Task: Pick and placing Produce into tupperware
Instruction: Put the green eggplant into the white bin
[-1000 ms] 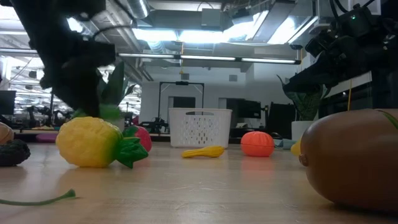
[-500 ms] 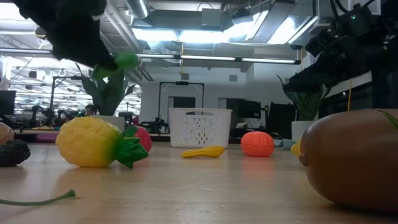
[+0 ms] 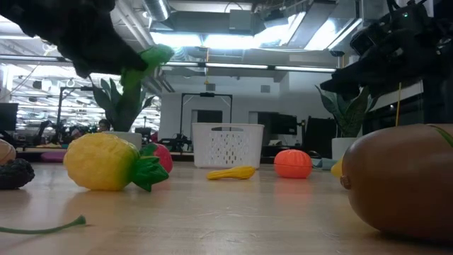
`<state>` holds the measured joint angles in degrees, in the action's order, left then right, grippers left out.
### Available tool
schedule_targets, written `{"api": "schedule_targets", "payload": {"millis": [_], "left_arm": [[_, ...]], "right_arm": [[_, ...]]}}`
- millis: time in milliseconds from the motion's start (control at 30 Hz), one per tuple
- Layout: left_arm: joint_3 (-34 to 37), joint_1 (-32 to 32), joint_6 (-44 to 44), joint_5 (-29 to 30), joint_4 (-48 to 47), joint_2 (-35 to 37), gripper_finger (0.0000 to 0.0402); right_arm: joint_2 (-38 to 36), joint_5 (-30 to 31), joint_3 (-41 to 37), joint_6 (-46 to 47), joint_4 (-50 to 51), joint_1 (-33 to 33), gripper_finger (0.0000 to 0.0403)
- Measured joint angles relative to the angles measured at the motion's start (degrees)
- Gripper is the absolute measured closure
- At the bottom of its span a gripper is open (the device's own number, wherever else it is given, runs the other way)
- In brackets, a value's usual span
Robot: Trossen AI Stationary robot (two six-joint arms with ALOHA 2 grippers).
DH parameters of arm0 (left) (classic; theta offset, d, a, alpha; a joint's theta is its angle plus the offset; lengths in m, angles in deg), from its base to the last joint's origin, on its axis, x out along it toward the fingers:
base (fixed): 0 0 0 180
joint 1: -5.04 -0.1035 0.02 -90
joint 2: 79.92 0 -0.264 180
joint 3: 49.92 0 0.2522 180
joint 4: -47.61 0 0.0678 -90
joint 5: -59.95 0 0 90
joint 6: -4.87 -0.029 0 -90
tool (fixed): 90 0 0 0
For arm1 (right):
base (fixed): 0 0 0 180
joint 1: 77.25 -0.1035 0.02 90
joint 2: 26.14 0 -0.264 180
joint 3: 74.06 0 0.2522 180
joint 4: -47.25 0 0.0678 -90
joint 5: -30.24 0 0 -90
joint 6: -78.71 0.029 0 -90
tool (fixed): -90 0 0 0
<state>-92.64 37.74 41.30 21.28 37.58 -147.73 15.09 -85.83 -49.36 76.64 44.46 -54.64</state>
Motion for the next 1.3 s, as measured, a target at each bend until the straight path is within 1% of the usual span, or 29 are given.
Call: {"api": "schedule_targets", "payload": {"millis": [133, 233, 333, 400, 600, 867, 967, 1100, 1200, 1300], "left_arm": [[3.6, -0.4, -12.4, -4.4, 16.0, 0.0, 0.0279], [6.1, -1.8, -19.4, -10.4, 25.3, 0.0, 0.0288], [8.2, -4.0, -23.5, -15.8, 31.5, 0.0, 0.0298], [9.2, -5.7, -25.8, -19.2, 34.0, 0.0, 0.0298], [10.8, -11.2, -29.7, -28.6, 37.1, 0.0, 0.0278], [10.8, -19.3, -32.0, -41.5, 37.2, 0.0, 0.0298], [10.8, -21.6, -32.5, -44.2, 37.2, 0.0, 0.0292], [10.8, -24.3, -32.6, -47.0, 37.2, 0.0, 0.0279], [10.8, -26.2, -32.6, -49.1, 37.2, 0.0, 0.0283], [10.8, -27.8, -32.6, -49.4, 37.2, 0.0, 0.0293]], "right_arm": [[0.0, -0.4, 0.0, -1.0, -0.9, 0.0, 0.0180], [0.0, -3.8, 0.0, -1.2, -1.6, 0.0, 0.0180], [0.0, -8.5, 0.0, -1.2, -1.8, 0.0, 0.0180], [0.0, -10.1, 0.0, -1.2, -2.1, -0.2, 0.0180], [0.0, -10.1, 0.0, -1.4, -2.6, -2.4, 0.0180], [0.0, -10.1, 0.0, -1.6, -5.2, -4.6, 0.0180], [0.0, -10.0, 0.0, -1.5, -6.1, -4.7, 0.0180], [0.0, -7.3, 0.0, -1.5, -6.0, -4.7, 0.0180], [0.0, -4.6, 0.0, -1.6, -6.0, -4.7, 0.0180], [0.0, -2.2, 0.0, -1.2, -6.0, -4.7, 0.0180]]}}
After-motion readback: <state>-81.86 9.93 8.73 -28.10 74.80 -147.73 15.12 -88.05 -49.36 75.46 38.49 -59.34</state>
